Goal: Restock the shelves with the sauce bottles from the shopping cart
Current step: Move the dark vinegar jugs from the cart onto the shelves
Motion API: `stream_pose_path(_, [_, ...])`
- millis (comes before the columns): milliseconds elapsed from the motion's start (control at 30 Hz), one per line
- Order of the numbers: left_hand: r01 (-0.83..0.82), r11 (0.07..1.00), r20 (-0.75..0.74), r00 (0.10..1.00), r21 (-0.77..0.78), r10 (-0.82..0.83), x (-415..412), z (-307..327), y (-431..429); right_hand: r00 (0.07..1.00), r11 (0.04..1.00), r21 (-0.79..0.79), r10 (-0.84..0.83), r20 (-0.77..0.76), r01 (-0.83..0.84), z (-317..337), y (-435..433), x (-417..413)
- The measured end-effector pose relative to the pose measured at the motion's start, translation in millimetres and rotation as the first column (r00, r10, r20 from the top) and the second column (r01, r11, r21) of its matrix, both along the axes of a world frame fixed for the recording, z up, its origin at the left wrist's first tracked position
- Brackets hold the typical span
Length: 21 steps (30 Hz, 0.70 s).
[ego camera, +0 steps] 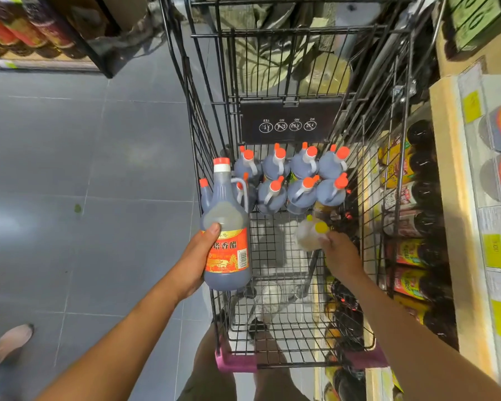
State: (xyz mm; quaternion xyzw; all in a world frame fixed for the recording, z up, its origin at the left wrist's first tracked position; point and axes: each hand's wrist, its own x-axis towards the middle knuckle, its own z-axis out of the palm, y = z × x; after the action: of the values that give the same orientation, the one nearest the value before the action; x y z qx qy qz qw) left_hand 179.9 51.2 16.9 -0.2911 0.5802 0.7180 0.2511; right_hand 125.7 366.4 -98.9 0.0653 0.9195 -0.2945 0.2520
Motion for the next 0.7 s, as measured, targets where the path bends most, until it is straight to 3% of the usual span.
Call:
stream_pose_path(267, [-0.02,1.0,-0.038,0.999,0.024,0.021,2.9,-6.8,-0.6,0.993,0.992,-0.079,0.105,0.059,-0.101,-16.5,-8.9,67.2])
stream_pose_path(367, [-0.025,0.999,-0.041,0.999,0.023,0.026,3.2,-7.9,-0.3,0.996,0.991,-0.103,0.087,0.001,-0.087,-16.5,-10.9,79.3])
stream_pose_path(500, [-0.021,0.999,-0.041,0.999,0.025,0.022,3.2,-6.0,0.7,0.998,0.986,-0.165,-0.005,0.057,0.014,-21.9,-11.3,79.3])
stream_pose_path(700, [0.007,1.0,-0.036,0.999,0.014,-0.006,3.5,-4.2,0.6,0.999,0.983,-0.178,-0.04,0.014,0.042,-47.0,-16.4,82.4])
